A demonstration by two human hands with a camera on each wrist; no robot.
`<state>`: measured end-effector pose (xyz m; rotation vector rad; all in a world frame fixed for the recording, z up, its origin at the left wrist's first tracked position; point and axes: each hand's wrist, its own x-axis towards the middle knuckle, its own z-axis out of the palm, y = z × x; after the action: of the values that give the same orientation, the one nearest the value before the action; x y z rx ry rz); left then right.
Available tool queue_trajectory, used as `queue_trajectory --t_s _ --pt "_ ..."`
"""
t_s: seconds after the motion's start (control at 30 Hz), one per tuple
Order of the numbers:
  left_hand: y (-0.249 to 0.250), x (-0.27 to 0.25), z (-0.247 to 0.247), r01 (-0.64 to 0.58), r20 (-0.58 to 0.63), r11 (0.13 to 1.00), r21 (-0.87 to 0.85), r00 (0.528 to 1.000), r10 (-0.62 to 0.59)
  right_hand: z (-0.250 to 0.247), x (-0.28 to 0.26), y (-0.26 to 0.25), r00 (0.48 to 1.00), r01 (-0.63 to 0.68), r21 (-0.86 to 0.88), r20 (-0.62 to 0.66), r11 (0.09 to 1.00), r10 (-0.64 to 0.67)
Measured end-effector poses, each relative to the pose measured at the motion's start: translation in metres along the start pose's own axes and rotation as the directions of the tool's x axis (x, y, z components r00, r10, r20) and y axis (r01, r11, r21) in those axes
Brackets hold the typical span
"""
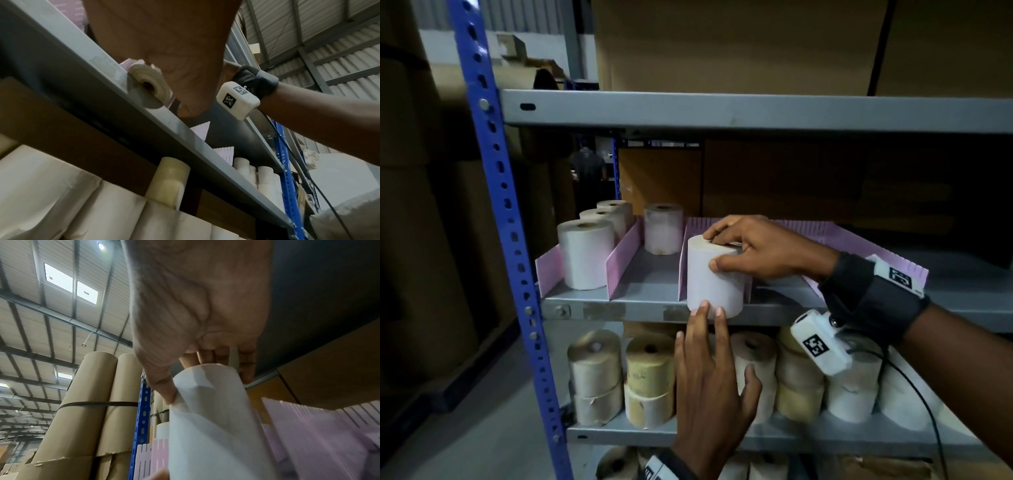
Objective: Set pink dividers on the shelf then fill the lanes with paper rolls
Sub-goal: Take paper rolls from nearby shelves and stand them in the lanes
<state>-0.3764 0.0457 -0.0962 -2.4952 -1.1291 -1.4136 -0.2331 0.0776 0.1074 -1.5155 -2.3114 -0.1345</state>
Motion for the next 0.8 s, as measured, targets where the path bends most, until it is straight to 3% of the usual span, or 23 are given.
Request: queue_trajectory --t_s 0.23,0.4,0.47,0.57,0.67,0.8 --pt "-0.012 0.028 0.018 0.055 0.053 0.996 0.073 0.997 -0.059 -0.011 0.045 0.018 0.968 -0.015 -0.239 0.24 0.971 0.073" --pt "-0.024 0.031 0.031 0.028 0.047 0.987 0.158 0.998 -0.036 -0.007 0.079 0.039 0.931 -0.057 -0.324 0.325 0.944 0.167" --pt "-0.028 0.03 0.033 0.006 0.022 0.984 0.177 1.0 -0.01 -0.004 0.091 0.051 0.914 -0.107 -0.316 0.343 0.943 0.218" --pt "-0.031 0.029 0.034 -0.017 -0.013 0.982 0.187 1.0 0.019 -0.002 0.103 0.065 0.893 -0.193 -0.113 0.391 0.975 0.223" --pt "-0.033 0.028 0.034 -0.029 -0.024 0.979 0.202 0.999 0.034 0.0 0.111 0.074 0.915 -0.148 -0.059 0.37 0.987 0.159" --pt "-0.034 0.028 0.032 -0.036 -0.037 0.978 0.205 0.998 0.044 0.006 0.125 0.086 0.932 -0.117 -0.27 0.303 0.956 0.199"
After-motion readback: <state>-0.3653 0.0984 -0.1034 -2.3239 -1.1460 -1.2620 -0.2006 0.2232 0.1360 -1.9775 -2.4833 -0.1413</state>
